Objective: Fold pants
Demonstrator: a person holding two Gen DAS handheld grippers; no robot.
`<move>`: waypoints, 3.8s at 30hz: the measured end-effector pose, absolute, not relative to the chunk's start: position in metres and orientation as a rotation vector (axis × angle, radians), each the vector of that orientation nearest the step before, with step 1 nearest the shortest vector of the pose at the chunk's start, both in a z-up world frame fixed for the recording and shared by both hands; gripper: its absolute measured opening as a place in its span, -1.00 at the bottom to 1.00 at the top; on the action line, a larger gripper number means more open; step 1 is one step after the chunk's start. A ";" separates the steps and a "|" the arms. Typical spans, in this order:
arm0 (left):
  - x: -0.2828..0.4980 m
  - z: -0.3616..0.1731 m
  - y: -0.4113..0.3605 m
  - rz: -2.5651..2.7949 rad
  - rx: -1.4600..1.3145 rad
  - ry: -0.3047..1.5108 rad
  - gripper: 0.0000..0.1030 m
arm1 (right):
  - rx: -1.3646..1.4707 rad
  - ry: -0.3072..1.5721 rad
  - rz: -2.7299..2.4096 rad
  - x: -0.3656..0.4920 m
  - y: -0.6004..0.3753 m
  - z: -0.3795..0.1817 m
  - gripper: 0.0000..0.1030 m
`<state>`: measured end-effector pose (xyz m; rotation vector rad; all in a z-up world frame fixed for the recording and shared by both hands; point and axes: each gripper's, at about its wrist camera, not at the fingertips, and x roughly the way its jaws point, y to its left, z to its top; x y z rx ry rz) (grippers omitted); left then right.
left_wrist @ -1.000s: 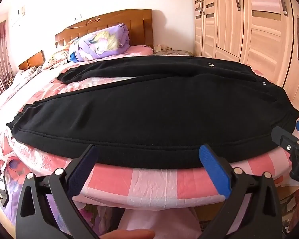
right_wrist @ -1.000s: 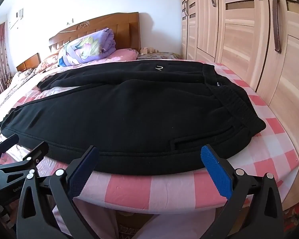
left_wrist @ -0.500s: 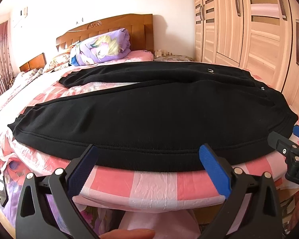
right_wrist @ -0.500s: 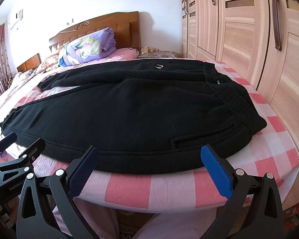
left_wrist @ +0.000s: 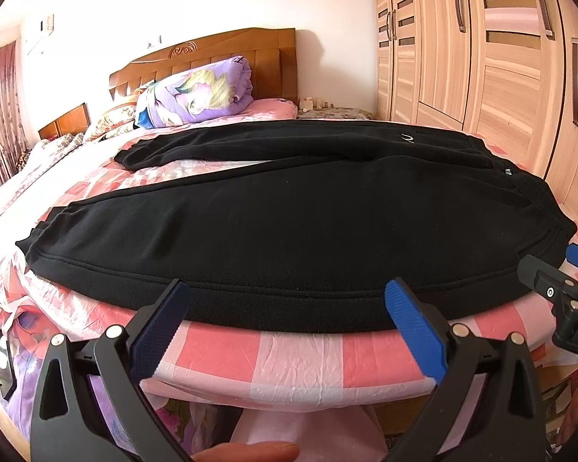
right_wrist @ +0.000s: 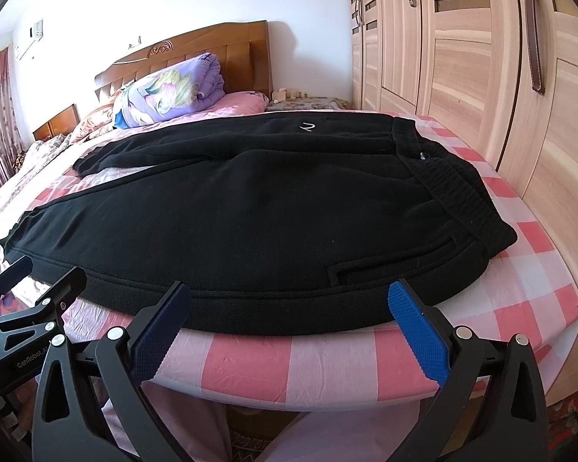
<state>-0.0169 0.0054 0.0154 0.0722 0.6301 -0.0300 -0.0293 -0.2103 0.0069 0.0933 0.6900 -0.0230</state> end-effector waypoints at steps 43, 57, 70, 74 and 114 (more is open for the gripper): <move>-0.021 0.011 0.009 -0.028 0.071 0.641 0.97 | 0.103 0.698 -0.022 -0.029 -0.215 0.001 0.92; 0.080 0.108 0.026 -0.095 0.255 0.473 0.97 | -0.084 0.553 0.246 0.115 -0.262 0.091 0.92; 0.333 0.133 0.012 -0.141 0.325 0.744 0.97 | -0.239 0.985 0.332 0.431 -0.288 0.014 0.92; 0.385 0.109 0.017 -0.169 0.273 0.828 0.97 | -0.227 1.036 0.417 0.470 -0.293 -0.005 0.91; 0.159 0.010 0.092 -0.301 -0.311 0.795 -0.18 | -0.358 0.623 0.262 0.059 -0.241 0.011 0.67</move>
